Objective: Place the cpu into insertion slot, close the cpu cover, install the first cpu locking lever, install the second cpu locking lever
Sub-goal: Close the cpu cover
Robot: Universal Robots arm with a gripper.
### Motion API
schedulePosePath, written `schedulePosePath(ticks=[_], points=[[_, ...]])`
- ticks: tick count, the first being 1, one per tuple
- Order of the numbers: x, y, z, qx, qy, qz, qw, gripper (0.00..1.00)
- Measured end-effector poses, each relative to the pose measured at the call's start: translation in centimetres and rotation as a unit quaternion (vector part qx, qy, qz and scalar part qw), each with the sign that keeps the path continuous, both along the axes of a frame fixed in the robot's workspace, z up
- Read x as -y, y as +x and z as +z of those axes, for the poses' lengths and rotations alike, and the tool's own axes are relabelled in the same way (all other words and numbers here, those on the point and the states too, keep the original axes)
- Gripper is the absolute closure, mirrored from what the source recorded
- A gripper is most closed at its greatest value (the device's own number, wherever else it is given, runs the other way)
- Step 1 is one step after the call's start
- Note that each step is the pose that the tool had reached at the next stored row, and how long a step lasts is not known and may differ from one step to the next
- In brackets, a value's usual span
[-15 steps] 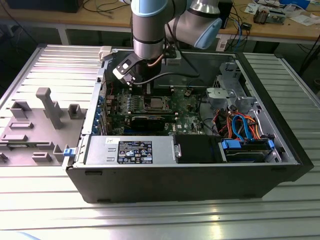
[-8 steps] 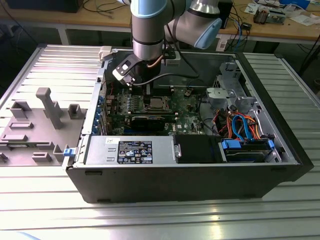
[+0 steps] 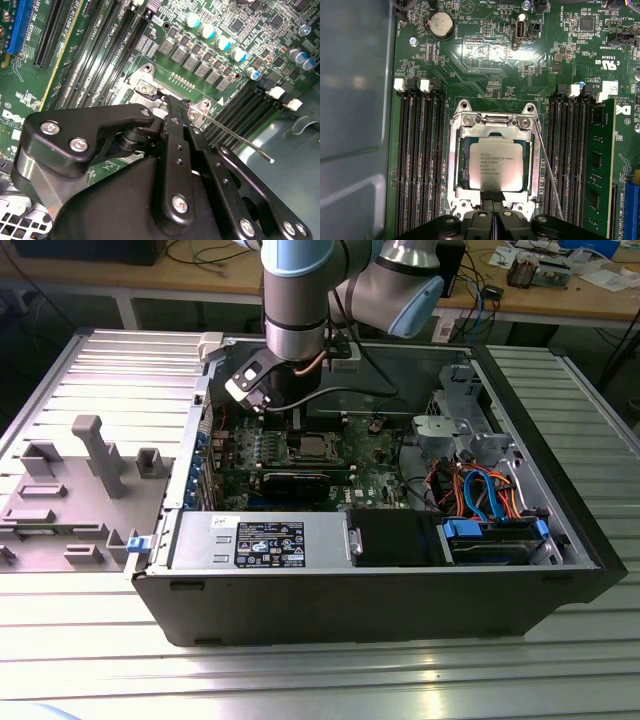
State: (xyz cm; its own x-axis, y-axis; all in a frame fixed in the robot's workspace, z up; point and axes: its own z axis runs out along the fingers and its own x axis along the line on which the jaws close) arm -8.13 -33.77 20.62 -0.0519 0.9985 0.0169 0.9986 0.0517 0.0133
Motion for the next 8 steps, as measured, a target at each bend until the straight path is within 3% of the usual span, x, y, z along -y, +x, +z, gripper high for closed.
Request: schedulePosePath(ticks=[8], points=[[-0.07,0.00,0.51,-0.0001,-0.0001,0.000,1.0000,0.89]])
